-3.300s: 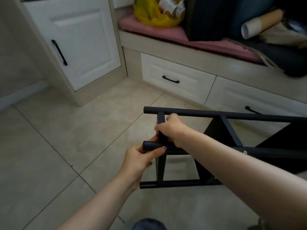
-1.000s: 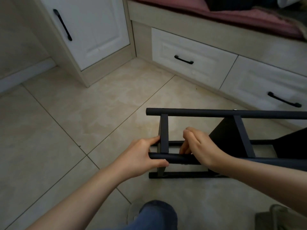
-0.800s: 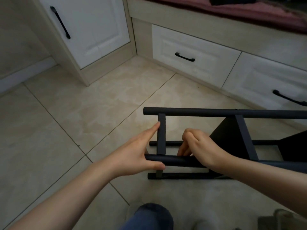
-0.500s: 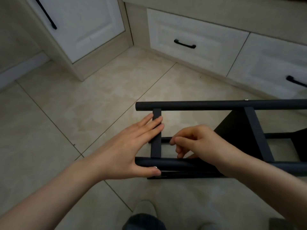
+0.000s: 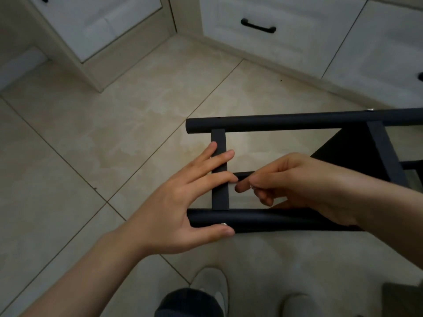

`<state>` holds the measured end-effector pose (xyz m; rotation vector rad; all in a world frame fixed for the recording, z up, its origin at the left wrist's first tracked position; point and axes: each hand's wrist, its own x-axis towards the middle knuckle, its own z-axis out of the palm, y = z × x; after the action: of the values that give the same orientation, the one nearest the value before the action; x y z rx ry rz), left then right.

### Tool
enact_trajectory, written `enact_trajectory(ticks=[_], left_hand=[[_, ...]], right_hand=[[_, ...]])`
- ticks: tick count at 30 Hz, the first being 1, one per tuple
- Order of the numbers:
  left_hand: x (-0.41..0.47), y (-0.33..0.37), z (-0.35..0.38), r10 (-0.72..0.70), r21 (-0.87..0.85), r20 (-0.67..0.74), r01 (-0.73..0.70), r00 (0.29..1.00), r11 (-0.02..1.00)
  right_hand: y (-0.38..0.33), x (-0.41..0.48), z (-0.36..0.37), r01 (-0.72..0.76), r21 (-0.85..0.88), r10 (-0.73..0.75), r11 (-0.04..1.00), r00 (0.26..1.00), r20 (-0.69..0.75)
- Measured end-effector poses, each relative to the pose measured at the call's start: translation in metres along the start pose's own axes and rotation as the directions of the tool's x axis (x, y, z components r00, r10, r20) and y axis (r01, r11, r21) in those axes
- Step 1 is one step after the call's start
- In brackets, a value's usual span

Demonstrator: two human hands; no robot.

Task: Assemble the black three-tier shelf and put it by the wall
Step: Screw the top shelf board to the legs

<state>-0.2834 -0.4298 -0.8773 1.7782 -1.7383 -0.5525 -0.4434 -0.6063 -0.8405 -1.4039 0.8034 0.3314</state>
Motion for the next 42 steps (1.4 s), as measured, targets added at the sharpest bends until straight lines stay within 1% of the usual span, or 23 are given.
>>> enact_trajectory(ticks=[3, 5, 7, 9, 13, 15, 17, 19, 21, 25, 28, 30, 32, 34, 35, 36, 38, 39, 41, 42], left_hand=[[-0.001, 0.000, 0.002, 0.001, 0.012, -0.019, -0.001, 1.000, 1.000], [-0.001, 0.003, 0.002, -0.008, 0.010, -0.007, 0.008, 1.000, 1.000], [-0.001, 0.006, 0.000, -0.010, 0.048, 0.006, 0.010, 1.000, 0.999], [-0.005, 0.011, -0.001, -0.030, 0.118, -0.006, 0.030, 1.000, 0.993], [-0.016, 0.025, -0.009, -0.154, 0.308, -0.068, 0.168, 0.986, 0.936], [-0.016, 0.029, -0.010, -0.140, 0.397, -0.068, 0.156, 0.988, 0.904], [-0.013, 0.031, -0.010, -0.114, 0.443, -0.002, 0.103, 0.993, 0.890], [-0.011, 0.031, -0.010, -0.126, 0.431, 0.074, 0.082, 0.989, 0.898], [-0.010, 0.028, -0.010, -0.132, 0.407, 0.112, 0.076, 0.985, 0.910], [-0.007, 0.023, -0.010, -0.097, 0.344, 0.110, 0.054, 0.989, 0.937], [-0.007, 0.024, -0.009, -0.105, 0.269, 0.108, 0.072, 0.989, 0.960], [-0.008, 0.023, -0.008, -0.118, 0.255, 0.115, 0.086, 0.986, 0.963], [-0.009, 0.023, -0.008, -0.142, 0.247, 0.121, 0.108, 0.982, 0.963], [-0.010, 0.022, -0.008, -0.165, 0.244, 0.127, 0.130, 0.978, 0.961], [-0.010, 0.021, -0.008, -0.171, 0.247, 0.132, 0.134, 0.977, 0.960], [-0.011, 0.021, -0.008, -0.173, 0.253, 0.138, 0.134, 0.975, 0.958], [-0.011, 0.022, -0.007, -0.165, 0.282, 0.138, 0.121, 0.976, 0.952], [-0.012, 0.022, -0.008, -0.165, 0.298, 0.134, 0.119, 0.977, 0.947], [-0.011, 0.023, -0.010, -0.204, 0.296, 0.122, 0.161, 0.971, 0.942], [-0.010, 0.023, -0.012, -0.232, 0.282, 0.115, 0.192, 0.966, 0.940]], right_hand=[[0.000, 0.003, -0.001, -0.033, 0.011, 0.033, 0.999, 0.999, 0.031], [0.001, 0.004, -0.002, -0.027, 0.012, 0.026, 1.000, 0.998, 0.052], [0.002, 0.005, -0.004, -0.012, 0.018, 0.010, 1.000, 0.997, 0.076], [0.003, 0.004, -0.005, 0.012, 0.024, -0.015, 1.000, 0.994, 0.106], [0.004, 0.000, -0.005, 0.113, -0.034, -0.107, 0.993, 0.984, 0.143], [0.005, -0.001, -0.004, 0.177, -0.072, -0.166, 0.982, 0.977, 0.135], [0.003, -0.001, -0.003, 0.231, -0.110, -0.218, 0.967, 0.968, 0.121], [0.002, -0.001, -0.002, 0.264, -0.140, -0.248, 0.954, 0.961, 0.121], [0.000, -0.001, -0.001, 0.288, -0.148, -0.271, 0.946, 0.955, 0.124], [0.001, 0.001, -0.001, 0.305, -0.168, -0.285, 0.937, 0.949, 0.132], [-0.001, 0.000, 0.001, 0.341, -0.199, -0.322, 0.919, 0.939, 0.122], [-0.008, -0.001, 0.000, 0.423, -0.260, -0.420, 0.868, 0.905, 0.071], [-0.018, 0.002, -0.007, 0.496, -0.451, -0.575, 0.742, 0.817, -0.047], [-0.028, 0.008, -0.015, 0.486, -0.629, -0.706, 0.607, 0.692, -0.147], [-0.032, 0.012, -0.018, 0.462, -0.696, -0.747, 0.550, 0.645, -0.163], [-0.035, 0.018, -0.019, 0.425, -0.755, -0.770, 0.498, 0.618, -0.160], [-0.037, 0.030, -0.022, 0.353, -0.835, -0.779, 0.421, 0.612, -0.134], [-0.037, 0.035, -0.022, 0.343, -0.842, -0.770, 0.417, 0.625, -0.127], [-0.038, 0.040, -0.022, 0.367, -0.803, -0.739, 0.469, 0.662, -0.129], [-0.038, 0.042, -0.021, 0.379, -0.789, -0.734, 0.484, 0.667, -0.130]])
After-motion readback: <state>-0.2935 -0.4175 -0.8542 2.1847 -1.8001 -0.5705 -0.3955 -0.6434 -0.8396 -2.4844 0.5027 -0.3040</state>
